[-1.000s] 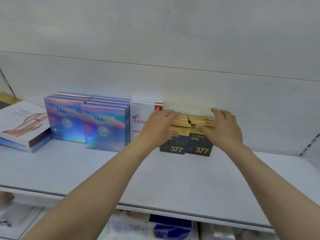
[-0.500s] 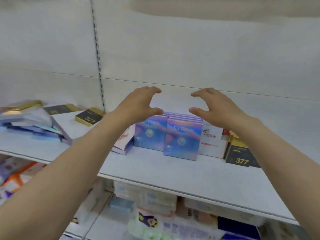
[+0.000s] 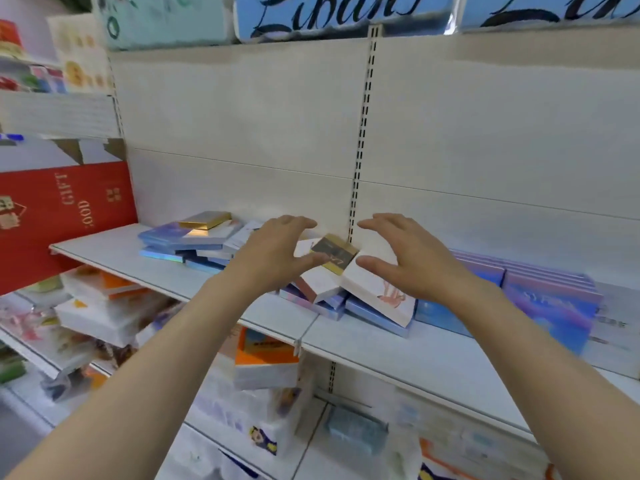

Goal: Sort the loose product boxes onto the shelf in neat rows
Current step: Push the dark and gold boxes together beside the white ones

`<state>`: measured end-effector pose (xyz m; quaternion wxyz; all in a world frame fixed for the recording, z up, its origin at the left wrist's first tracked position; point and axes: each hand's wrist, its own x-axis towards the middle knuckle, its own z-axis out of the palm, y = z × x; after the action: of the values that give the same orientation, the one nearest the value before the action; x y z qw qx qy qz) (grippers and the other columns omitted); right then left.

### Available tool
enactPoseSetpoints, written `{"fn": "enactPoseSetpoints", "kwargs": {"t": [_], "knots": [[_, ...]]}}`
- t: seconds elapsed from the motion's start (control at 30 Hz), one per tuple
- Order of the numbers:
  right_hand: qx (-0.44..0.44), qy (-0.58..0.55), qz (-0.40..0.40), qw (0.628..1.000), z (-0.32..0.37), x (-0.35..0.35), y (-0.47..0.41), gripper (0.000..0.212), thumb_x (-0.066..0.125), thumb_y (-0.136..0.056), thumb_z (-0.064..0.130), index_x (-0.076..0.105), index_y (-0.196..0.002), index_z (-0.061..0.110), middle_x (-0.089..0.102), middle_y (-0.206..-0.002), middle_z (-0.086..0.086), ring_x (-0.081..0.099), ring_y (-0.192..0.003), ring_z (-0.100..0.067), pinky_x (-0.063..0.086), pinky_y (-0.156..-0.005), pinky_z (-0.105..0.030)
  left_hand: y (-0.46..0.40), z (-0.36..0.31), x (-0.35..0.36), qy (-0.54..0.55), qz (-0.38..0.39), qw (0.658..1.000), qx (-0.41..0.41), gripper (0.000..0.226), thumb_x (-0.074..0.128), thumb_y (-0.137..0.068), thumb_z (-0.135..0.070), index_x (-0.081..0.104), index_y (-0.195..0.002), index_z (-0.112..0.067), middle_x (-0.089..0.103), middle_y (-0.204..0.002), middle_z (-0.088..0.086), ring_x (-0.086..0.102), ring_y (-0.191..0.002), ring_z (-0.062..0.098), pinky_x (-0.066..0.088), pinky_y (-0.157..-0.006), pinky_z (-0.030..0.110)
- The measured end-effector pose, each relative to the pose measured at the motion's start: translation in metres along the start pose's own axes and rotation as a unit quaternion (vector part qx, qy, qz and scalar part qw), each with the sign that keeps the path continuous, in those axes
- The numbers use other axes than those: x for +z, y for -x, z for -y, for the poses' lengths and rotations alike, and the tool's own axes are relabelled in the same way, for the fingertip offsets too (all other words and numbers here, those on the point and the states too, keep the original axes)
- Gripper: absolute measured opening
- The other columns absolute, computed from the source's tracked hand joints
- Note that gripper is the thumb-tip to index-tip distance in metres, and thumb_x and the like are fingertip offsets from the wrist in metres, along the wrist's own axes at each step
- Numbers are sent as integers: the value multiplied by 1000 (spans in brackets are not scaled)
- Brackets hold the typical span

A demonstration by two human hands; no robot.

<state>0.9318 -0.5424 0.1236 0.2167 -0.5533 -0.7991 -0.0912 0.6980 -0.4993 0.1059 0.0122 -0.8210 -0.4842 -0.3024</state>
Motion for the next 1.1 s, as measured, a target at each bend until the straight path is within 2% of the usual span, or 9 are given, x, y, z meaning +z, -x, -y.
{"fn": "enactPoseSetpoints", "kwargs": {"t": [0.27, 0.37, 0.47, 0.6, 0.7, 0.8, 0.87, 1.0, 1.1], "knots": [[-18, -49, 13, 999, 40, 95, -146, 60, 52, -93, 56, 38, -147, 35, 35, -154, 5, 34, -140, -15, 33, -110, -35, -27, 158, 0, -22, 9, 997, -70, 65, 60, -85, -58, 47, -140, -24, 50, -143, -3, 44, -131, 17, 38, -105, 34], [12, -75, 62, 995, 45, 140, -212, 58, 51, -94, 55, 40, -146, 30, 39, -151, 4, 39, -136, -16, 35, -106, -33, -53, 220, -3, -15, 17, 996, -87, 70, 53, -81, -68, 47, -138, -28, 50, -140, -11, 49, -125, 12, 42, -104, 34], [43, -85, 119, 988, 49, 180, -276, 61, 50, -95, 57, 41, -147, 26, 41, -150, -1, 47, -130, -19, 38, -102, -34, -82, 274, -9, -6, 26, 993, -112, 56, 61, -87, -52, 49, -136, -29, 50, -126, -18, 49, -114, 5, 33, -90, 17], [35, -83, 157, 983, 69, 225, -341, 60, 50, -95, 56, 42, -146, 25, 43, -149, -2, 44, -132, -22, 37, -102, -34, -112, 341, 0, -9, 27, 986, -162, 56, 62, -88, -49, 51, -136, -22, 56, -134, 0, 51, -120, 19, 37, -95, 28], [23, -97, 192, 976, 96, 250, -381, 53, 49, -96, 54, 47, -141, 26, 51, -142, -1, 48, -126, -22, 38, -97, -32, -127, 382, 14, 18, 34, 978, -205, 54, 61, -89, -47, 53, -134, -18, 58, -132, 5, 53, -116, 21, 39, -92, 29], [10, -104, 224, 969, 116, 267, -406, 50, 47, -97, 53, 47, -141, 29, 59, -126, 0, 53, -119, -22, 42, -97, -33, -142, 410, 27, 31, 46, 971, -235, 52, 58, -90, -46, 53, -134, -18, 58, -131, 3, 54, -104, 17, 37, -82, 26], [9, -95, 230, 968, 118, 269, -411, 51, 46, -96, 55, 47, -141, 30, 58, -126, 0, 53, -119, -21, 42, -99, -34, -154, 427, 34, 46, 63, 962, -261, 51, 53, -92, -50, 53, -131, -17, 59, -125, 2, 50, -93, 15, 38, -77, 29], [84, -64, 188, 976, 102, 251, -396, 62, 46, -94, 61, 42, -146, 28, 43, -150, 2, 39, -137, -19, 32, -110, -35, -174, 452, 49, 59, 105, 943, -310, 65, 45, -83, -72, 50, -117, -16, 63, -114, 8, 58, -94, 26, 49, -75, 37], [195, -12, 179, 964, 87, 229, -372, 68, 46, -93, 63, 40, -148, 23, 40, -154, 0, 39, -138, -21, 33, -111, -38, -184, 459, 55, 90, 106, 940, -312, 73, 59, -78, -69, 44, -126, -15, 61, -123, 7, 58, -104, 28, 45, -73, 34]]}}
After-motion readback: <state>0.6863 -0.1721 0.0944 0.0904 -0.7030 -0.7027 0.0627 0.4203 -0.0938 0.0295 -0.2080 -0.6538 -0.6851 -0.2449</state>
